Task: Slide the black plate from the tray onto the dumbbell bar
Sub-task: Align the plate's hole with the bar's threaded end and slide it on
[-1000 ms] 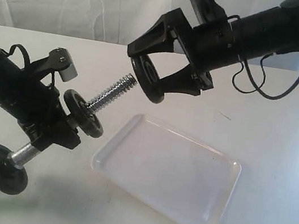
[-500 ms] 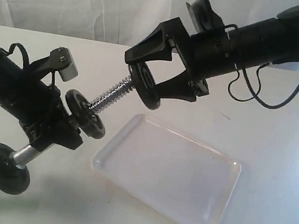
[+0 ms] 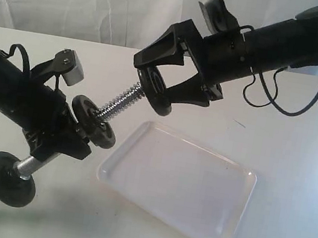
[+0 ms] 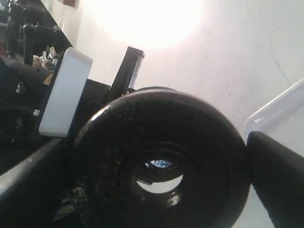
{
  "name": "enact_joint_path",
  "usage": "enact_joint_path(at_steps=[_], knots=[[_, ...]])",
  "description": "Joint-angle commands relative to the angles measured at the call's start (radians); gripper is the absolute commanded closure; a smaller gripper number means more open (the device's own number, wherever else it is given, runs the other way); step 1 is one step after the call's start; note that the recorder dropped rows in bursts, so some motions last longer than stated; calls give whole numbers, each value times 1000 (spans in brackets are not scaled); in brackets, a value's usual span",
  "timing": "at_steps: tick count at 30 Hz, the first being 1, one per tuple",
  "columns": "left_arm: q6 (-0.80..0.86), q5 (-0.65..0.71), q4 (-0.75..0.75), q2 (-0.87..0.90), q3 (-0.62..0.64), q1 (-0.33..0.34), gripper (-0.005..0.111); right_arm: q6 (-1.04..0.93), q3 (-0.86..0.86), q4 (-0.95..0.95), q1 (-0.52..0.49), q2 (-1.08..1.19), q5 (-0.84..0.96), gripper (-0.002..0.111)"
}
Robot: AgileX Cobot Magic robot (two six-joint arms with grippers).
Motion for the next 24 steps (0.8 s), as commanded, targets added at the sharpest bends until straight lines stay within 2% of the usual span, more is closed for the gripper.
enact_joint_path(at_steps=[1, 10, 24], knots=[[33, 115, -194, -50, -23, -1, 107, -28, -2, 73, 0, -21, 19, 108], [116, 221, -205, -50, -23, -1, 107, -46, -4, 69, 0, -19, 19, 108], [142, 147, -294, -50, -23, -1, 107, -97, -4, 110, 37, -19, 19, 108]])
